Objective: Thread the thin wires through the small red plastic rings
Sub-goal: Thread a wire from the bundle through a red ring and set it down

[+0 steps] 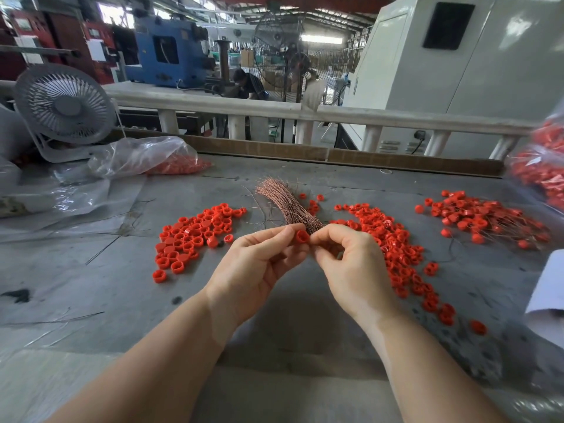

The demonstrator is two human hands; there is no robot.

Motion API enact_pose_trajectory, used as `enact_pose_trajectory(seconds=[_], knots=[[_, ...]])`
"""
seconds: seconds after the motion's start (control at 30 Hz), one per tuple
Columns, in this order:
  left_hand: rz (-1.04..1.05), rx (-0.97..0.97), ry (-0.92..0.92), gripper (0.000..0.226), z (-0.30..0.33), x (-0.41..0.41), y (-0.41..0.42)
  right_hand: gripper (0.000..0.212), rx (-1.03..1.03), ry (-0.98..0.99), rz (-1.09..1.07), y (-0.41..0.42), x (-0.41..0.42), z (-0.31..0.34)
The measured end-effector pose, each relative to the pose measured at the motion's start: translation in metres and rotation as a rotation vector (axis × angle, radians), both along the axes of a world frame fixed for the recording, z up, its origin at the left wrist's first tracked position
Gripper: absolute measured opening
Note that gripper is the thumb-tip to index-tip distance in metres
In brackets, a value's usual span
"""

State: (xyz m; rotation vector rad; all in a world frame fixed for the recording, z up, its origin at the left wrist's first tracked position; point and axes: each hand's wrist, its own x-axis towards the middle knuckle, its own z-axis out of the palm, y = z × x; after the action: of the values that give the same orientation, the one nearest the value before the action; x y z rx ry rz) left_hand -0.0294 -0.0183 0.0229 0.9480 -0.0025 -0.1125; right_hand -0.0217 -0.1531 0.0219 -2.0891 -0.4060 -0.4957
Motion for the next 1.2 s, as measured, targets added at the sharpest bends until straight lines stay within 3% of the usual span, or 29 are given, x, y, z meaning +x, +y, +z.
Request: enact_pose_trajectory(seconds=[0.43, 1.2], knots=[[-0.016, -0.093, 0.056, 0.02, 0.0019, -0.0009, 0.0006, 0.017, 0.044, -0.029, 0.014, 0.0, -0.0011, -0.0003], [-0.074, -0.129, -0.011, 0.025, 0.0007, -0.0016, 0.0013, 0.015, 0.26, 0.105, 0.125, -0.001, -0.003, 0.0062]])
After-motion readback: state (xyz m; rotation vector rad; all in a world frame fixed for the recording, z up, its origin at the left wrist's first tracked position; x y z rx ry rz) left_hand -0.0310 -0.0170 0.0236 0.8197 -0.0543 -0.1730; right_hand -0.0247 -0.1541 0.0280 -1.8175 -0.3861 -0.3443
